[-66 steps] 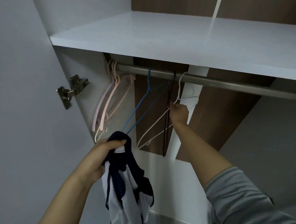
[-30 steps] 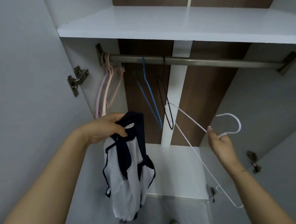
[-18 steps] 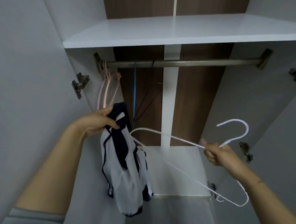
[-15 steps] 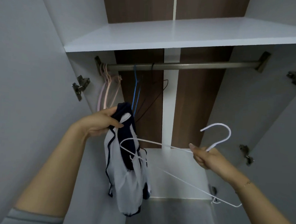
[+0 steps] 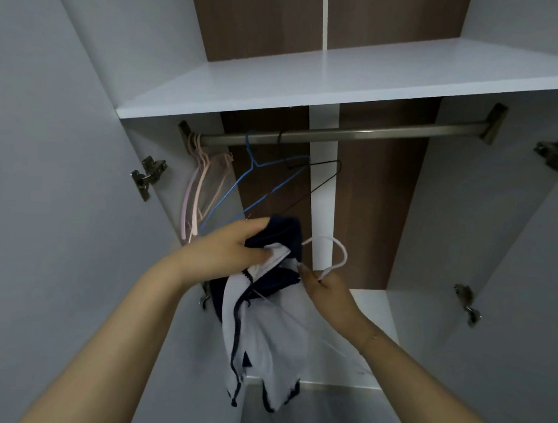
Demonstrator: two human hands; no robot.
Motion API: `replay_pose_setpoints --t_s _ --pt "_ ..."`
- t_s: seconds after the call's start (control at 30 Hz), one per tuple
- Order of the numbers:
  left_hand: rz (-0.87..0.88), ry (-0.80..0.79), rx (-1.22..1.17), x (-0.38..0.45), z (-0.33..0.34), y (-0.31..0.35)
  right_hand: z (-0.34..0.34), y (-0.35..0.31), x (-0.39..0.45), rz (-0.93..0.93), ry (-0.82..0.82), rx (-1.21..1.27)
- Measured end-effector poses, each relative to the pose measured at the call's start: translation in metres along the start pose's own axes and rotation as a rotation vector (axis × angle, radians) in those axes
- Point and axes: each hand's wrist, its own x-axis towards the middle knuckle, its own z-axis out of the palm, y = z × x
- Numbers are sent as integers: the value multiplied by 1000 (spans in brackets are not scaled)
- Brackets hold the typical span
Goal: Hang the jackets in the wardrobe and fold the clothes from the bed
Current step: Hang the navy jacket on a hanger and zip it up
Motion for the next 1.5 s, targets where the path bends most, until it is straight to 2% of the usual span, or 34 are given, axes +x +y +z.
replay_pose_setpoints --t_s 0.1,0.2,0.3,0.4,0.47,0.57,0.67,0.73,0.8,0.9,1.0,1.1,1.17,1.23,1.37,1.5 --pt "-13 122 222 -2 11 -17 -11 -19 7 -12 6 221" --pt "-20 281 448 -1 30 -31 -17 -34 10 -82 -51 219" --pt "-84 561 953 9 39 -28 -17 -47 14 -102 -94 230" --pt "-28 781 1118 16 40 -21 -19 -61 22 -135 -141 147" --pt "59 716 994 20 33 -28 -25 -73 30 -152 -178 34" --pt "82 463 536 20 22 -39 -37 -89 41 -139 -385 -154" --pt "31 516 192 18 25 -57 -63 -102 56 -110 -581 -291" --pt "-15 571 30 12 23 -69 -92 -100 67 -53 -583 -286" --pt "-22 593 -85 3 17 -72 -123 -83 77 56 -574 -170" --pt "-37 618 -151 -6 5 -64 -143 -33 85 187 -649 -5" --pt "-63 613 -170 -7 -4 -55 -110 14 84 200 -755 -190" --pt "-29 534 -139 -6 -10 -49 -51 38 79 163 -901 -311" --pt "2 485 -102 -7 -12 -46 -14 43 75 51 -989 -400" --pt "13 477 -81 -10 -14 -46 15 41 73 -16 -1037 -380" --pt "-7 512 -142 -27 -18 -46 43 33 77 13 -1058 -295" --pt "-36 495 -155 -42 -23 -48 44 29 86 25 -1129 -406"
